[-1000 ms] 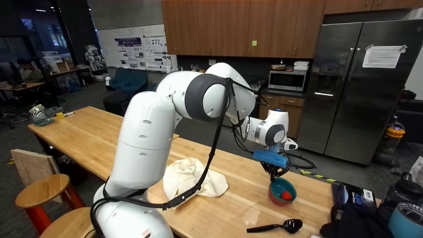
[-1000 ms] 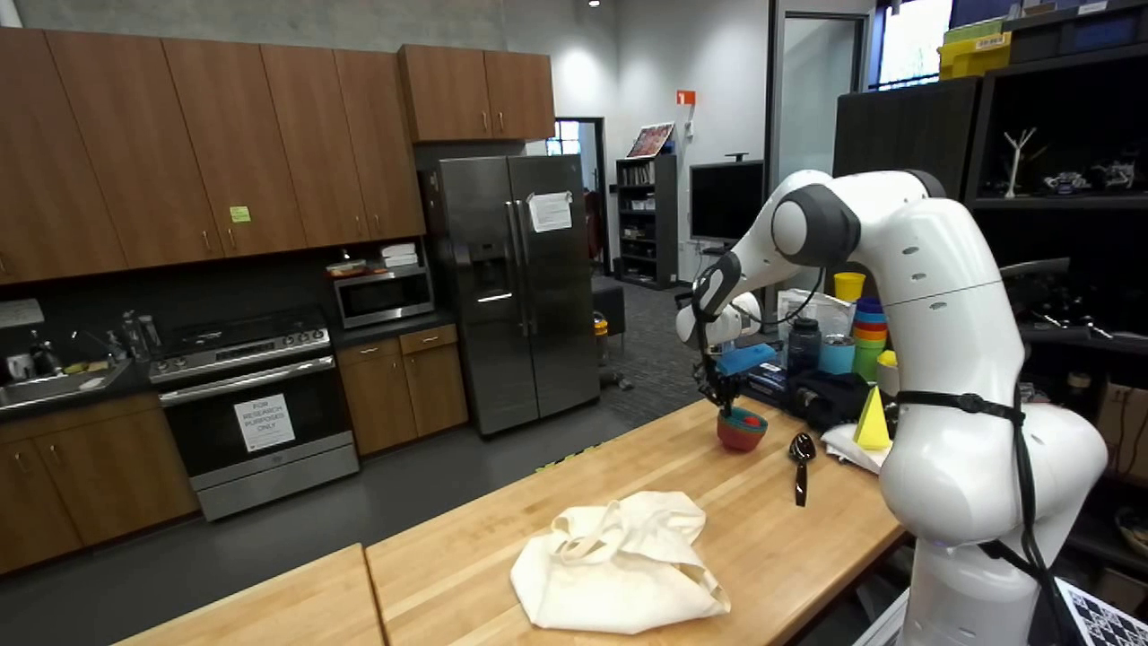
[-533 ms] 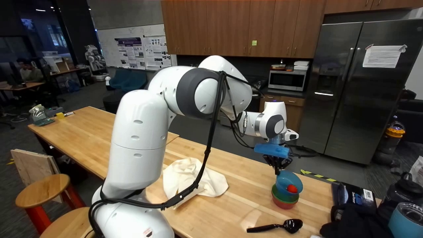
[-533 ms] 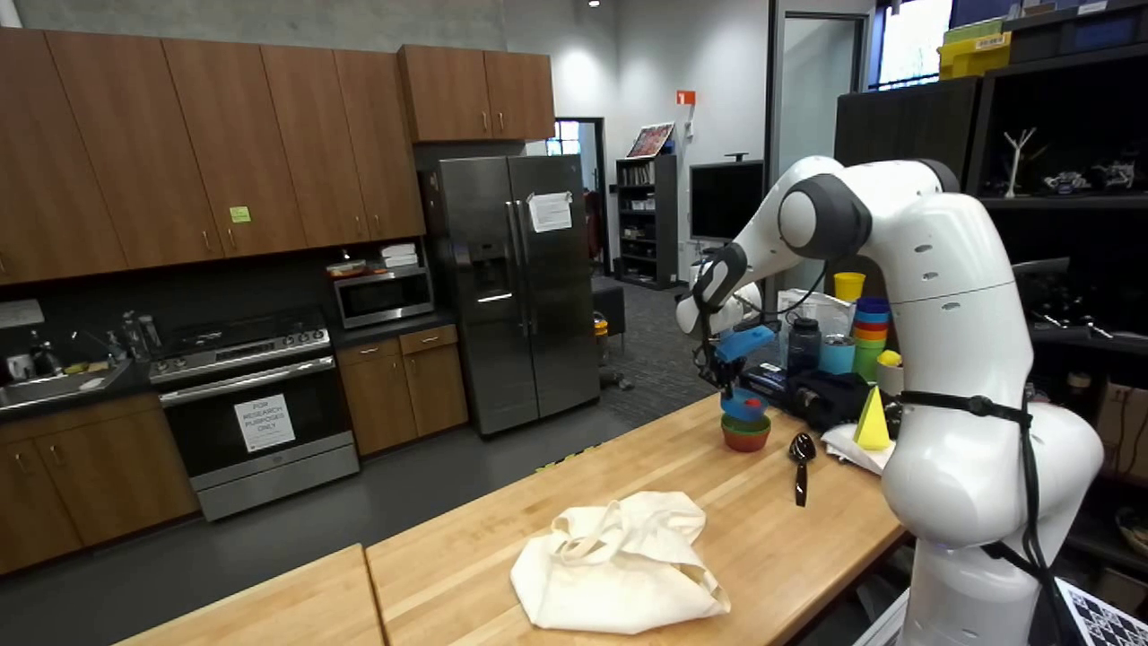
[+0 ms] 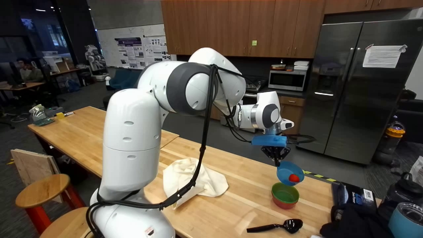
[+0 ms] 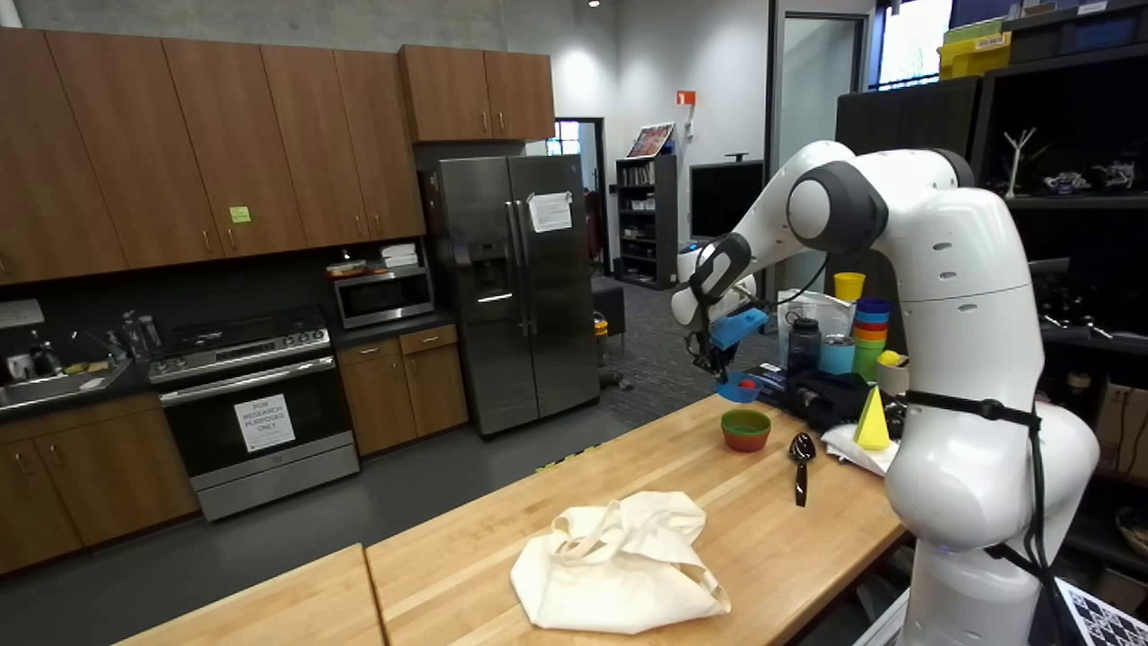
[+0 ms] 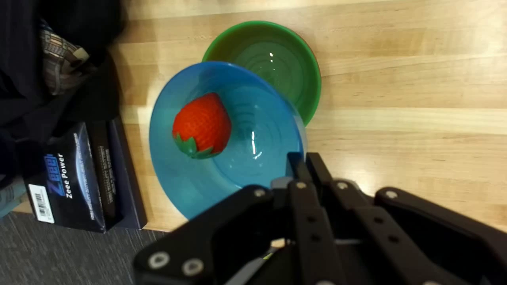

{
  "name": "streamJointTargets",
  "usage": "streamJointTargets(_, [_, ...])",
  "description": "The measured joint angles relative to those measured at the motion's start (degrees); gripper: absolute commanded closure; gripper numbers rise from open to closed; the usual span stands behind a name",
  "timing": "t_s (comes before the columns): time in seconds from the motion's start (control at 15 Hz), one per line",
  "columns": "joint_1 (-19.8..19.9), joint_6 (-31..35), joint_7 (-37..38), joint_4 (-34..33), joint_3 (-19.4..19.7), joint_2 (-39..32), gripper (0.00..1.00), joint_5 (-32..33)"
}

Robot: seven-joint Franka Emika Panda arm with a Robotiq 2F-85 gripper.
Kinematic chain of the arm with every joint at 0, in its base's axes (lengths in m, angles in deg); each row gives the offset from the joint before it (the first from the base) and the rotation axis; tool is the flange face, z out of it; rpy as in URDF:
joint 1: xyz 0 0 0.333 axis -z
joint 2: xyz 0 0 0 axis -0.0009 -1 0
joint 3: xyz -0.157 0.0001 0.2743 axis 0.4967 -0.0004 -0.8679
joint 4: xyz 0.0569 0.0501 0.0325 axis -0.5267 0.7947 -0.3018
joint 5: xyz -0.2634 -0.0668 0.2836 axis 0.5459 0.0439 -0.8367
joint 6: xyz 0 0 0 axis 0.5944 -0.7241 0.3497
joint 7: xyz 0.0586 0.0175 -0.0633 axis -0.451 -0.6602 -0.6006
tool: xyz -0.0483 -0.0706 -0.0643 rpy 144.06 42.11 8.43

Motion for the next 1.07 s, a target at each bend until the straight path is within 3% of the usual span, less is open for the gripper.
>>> streamJointTargets(0.6, [-3.82, 0.84, -5.16, -0.10, -4.34, 0.01, 0.99, 3.71])
streamJointTargets(1.07, [-3.96, 3.10, -19.99, -0.07, -11.00, -0.14, 0.99, -5.59])
